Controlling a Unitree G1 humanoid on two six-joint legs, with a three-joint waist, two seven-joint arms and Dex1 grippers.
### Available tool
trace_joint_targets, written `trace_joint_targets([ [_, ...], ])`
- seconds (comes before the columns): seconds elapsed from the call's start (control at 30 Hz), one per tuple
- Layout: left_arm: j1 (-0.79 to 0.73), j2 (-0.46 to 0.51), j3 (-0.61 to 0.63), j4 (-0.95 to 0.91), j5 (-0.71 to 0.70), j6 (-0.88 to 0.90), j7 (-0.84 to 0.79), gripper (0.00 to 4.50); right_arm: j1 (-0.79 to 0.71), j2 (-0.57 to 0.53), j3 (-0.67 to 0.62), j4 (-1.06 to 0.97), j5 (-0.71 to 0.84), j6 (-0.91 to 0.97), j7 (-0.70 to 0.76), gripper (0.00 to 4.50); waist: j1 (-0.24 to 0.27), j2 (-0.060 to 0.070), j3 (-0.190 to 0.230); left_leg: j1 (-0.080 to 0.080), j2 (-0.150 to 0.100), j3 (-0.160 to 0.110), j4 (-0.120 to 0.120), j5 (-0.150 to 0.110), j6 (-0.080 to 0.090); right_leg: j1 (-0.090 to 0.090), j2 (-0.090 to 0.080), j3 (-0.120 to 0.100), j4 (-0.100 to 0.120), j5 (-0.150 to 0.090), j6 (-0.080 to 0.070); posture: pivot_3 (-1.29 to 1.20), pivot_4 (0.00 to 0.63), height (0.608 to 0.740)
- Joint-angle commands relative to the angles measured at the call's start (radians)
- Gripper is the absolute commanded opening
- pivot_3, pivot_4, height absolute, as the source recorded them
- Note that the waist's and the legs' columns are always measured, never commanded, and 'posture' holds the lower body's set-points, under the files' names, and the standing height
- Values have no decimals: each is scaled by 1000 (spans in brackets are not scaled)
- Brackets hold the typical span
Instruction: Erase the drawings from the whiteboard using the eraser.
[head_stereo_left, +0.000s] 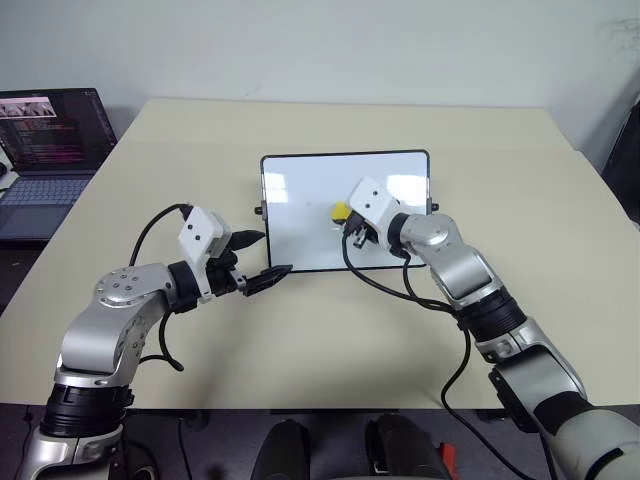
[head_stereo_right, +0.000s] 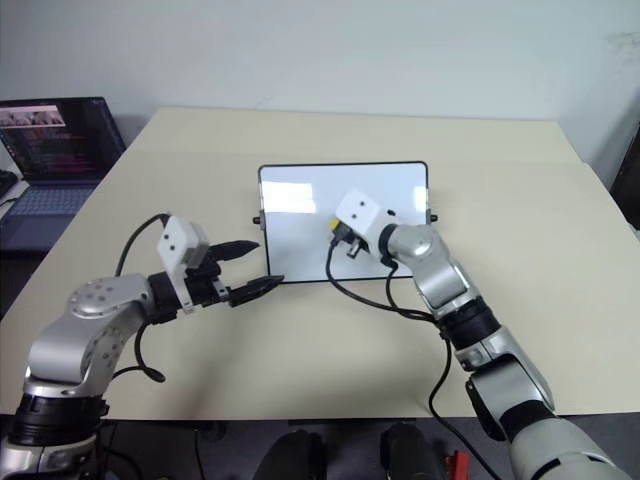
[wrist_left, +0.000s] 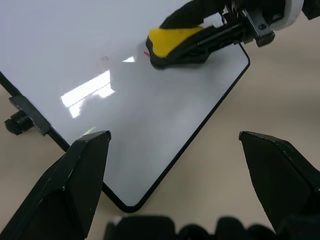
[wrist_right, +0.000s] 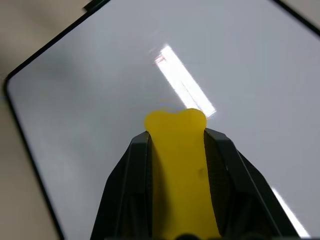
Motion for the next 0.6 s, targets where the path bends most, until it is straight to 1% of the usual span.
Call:
trace_joint_targets([
  [0.03, -8, 1, 4, -30, -8, -4, 1, 4500, -20, 7, -12, 25, -26, -4, -19, 1099, -1, 0, 0, 0, 0, 0, 0, 0, 0, 0, 0, 0, 0, 0, 0, 0, 150, 740],
  [0.13, -16, 2, 1, -22, -7, -5, -2, 4500, -70, 32, -61, 78, -36, -40, -99, 1099, -2, 0, 0, 0, 0, 0, 1, 0, 0, 0, 0, 0, 1, 0, 0, 0, 150, 740],
  [0.27, -13, 3, -2, -23, -9, -4, -5, 4500, -92, 44, -79, 106, -32, -61, -118, 1098, 0, 0, 0, 0, 0, 0, 2, 0, 0, 0, 1, 0, 1, 1, 0, 0, 150, 740],
  [0.37, -7, 9, -5, -25, -11, -3, -16, 4500, -84, 43, -59, 96, -34, -58, -78, 1091, 0, 0, 0, -1, 0, 0, 2, 0, 0, 0, 0, 1, 0, 1, 0, 0, 150, 740],
  [0.5, -9, 20, 6, -13, -10, -5, -28, 4500, -43, 16, 0, 53, -43, -22, 20, 1090, 0, 0, 0, -1, 0, 0, 1, 0, 0, 0, 0, 0, 0, 1, 0, 0, 150, 740],
  [0.6, -12, 19, 8, -9, -7, -5, -28, 4500, -28, 12, 7, 37, -54, -27, 29, 1090, 0, 0, 0, 0, 0, 0, 1, 0, 0, 0, 0, 0, 0, 1, 0, 0, 150, 740],
])
